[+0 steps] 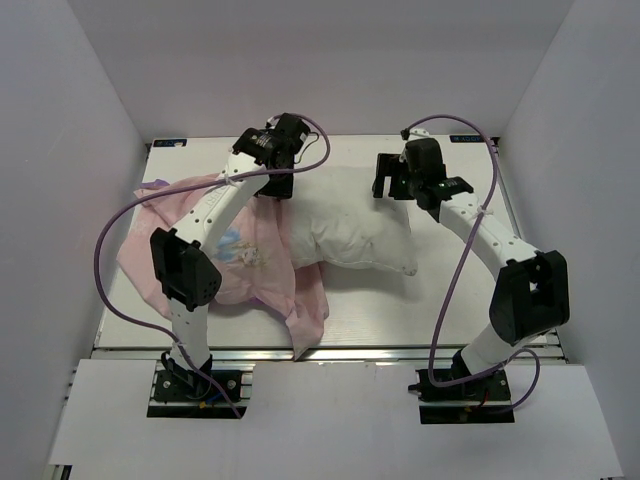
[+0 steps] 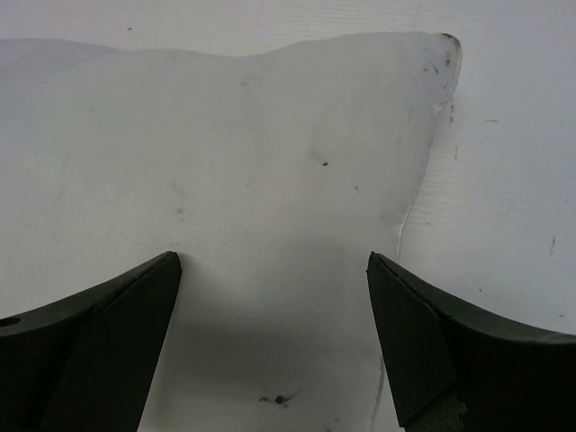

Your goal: Put the pillow into the pillowcase

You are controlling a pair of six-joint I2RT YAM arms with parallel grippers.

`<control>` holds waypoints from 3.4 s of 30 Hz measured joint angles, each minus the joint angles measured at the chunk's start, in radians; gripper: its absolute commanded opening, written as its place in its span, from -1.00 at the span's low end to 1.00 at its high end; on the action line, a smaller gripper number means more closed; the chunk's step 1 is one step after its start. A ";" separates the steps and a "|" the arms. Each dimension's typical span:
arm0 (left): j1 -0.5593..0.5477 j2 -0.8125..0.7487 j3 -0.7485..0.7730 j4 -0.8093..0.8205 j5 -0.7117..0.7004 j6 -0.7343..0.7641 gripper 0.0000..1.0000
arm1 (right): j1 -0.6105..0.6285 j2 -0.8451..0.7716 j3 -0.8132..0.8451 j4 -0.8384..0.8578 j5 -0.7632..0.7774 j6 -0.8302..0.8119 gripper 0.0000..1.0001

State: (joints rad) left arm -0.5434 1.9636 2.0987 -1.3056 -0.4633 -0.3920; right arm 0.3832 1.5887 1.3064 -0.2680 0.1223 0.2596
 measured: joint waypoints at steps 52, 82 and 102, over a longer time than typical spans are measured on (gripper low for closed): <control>-0.014 -0.025 0.104 0.156 0.486 0.077 -1.00 | -0.005 -0.146 -0.422 0.551 -0.731 0.076 -1.00; -0.168 -0.409 -0.644 0.657 0.666 0.016 -1.00 | 0.225 -0.299 -0.756 0.731 -0.330 0.085 -0.05; -0.186 -0.624 -0.858 0.554 0.445 -0.126 -1.00 | 0.213 -0.519 -0.353 0.054 -0.129 -0.118 0.79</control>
State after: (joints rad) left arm -0.7292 1.3399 1.2411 -0.7513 -0.0181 -0.5182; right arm 0.5961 1.0698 0.9535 -0.2142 -0.0063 0.1417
